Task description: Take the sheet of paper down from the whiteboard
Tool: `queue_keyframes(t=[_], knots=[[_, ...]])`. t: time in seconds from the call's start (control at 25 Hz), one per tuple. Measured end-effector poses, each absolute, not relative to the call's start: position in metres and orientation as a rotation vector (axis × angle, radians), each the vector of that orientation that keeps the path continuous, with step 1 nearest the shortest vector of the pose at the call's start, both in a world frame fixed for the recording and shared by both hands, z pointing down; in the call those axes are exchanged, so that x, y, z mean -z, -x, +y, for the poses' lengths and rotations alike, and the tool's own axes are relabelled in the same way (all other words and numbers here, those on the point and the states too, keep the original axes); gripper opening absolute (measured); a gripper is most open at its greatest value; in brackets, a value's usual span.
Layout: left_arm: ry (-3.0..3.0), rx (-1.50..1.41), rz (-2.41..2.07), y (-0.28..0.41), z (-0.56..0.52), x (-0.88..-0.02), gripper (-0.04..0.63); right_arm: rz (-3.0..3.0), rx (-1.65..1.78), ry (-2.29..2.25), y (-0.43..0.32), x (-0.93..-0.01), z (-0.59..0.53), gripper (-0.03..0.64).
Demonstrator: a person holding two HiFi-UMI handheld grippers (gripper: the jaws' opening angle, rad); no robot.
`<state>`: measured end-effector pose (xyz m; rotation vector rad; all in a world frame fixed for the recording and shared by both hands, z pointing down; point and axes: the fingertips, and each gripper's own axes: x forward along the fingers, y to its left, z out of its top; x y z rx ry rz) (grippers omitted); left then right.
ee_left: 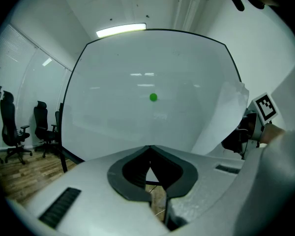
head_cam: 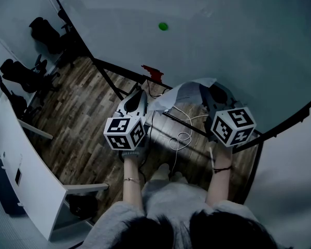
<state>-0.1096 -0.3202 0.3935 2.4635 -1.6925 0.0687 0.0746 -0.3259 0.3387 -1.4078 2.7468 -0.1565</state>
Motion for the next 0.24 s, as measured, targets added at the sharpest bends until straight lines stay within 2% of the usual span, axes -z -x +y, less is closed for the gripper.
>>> queue_keyframes(t=[0.24], knots=[[-2.485,-0.064,-1.696,0.1066,-0.3247,-0.3841,0.006,2.739,0.135,1.414,-0.0769,-0.3325,-0.3237,0.002]])
